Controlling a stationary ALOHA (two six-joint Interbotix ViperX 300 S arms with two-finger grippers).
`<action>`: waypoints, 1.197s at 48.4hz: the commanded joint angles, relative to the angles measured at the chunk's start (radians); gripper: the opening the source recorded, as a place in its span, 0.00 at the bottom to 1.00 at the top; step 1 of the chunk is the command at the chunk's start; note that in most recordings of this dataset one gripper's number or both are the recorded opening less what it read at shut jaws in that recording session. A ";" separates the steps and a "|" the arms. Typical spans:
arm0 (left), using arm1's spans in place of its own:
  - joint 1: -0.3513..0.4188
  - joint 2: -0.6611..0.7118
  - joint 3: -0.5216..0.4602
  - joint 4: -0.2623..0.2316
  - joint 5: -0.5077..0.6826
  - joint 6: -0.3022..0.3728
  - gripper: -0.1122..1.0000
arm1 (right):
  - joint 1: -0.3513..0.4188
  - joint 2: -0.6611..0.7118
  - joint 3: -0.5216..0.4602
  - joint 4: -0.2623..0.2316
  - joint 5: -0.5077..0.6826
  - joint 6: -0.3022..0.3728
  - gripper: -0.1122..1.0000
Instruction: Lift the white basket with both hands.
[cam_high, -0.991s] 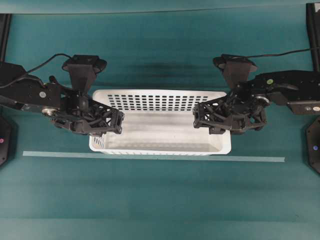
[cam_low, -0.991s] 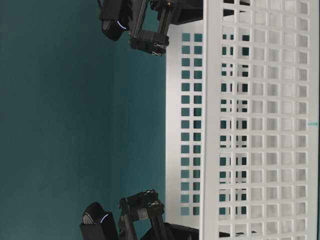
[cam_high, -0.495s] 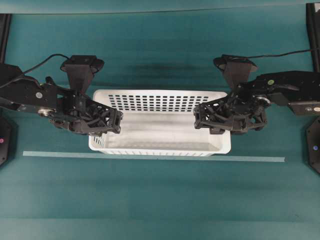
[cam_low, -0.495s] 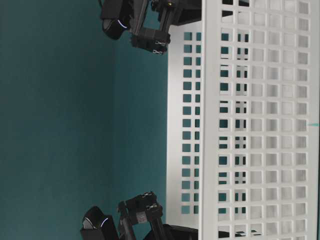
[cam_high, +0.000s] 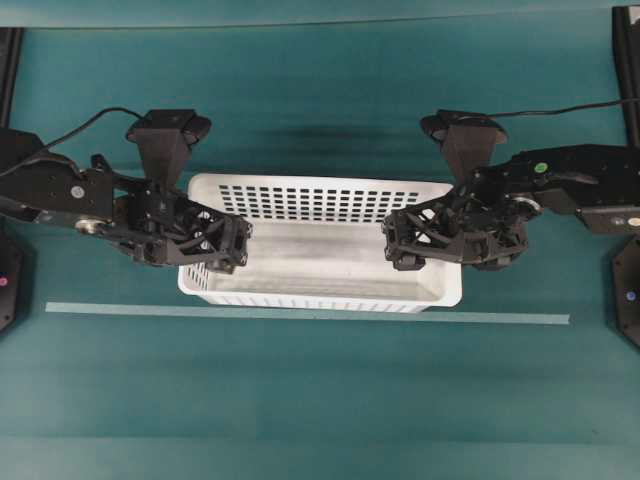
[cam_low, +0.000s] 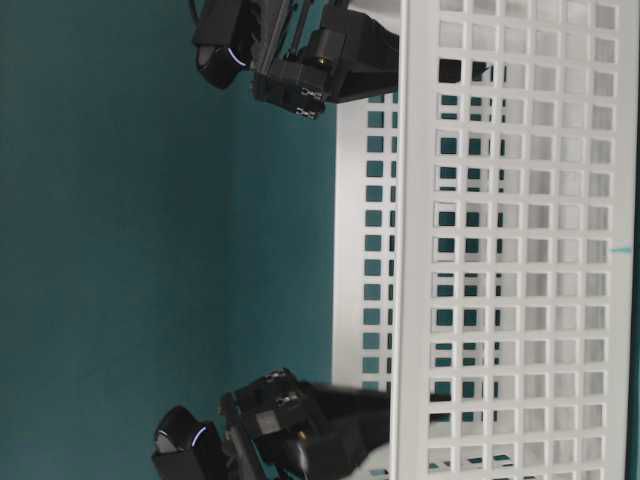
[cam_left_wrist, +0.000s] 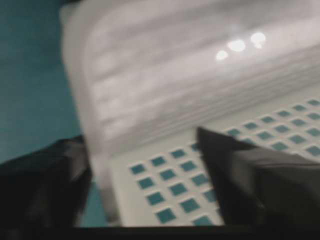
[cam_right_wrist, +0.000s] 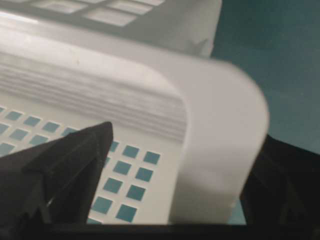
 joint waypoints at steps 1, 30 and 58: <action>0.002 0.009 -0.017 0.005 -0.009 0.002 0.95 | -0.005 0.023 0.000 -0.002 -0.009 -0.003 0.91; 0.006 -0.123 0.009 0.005 -0.003 0.000 0.95 | -0.051 -0.066 0.026 -0.005 0.021 -0.028 0.91; 0.000 -0.215 0.012 0.005 0.014 0.008 0.95 | -0.057 -0.156 0.006 0.003 0.137 -0.026 0.91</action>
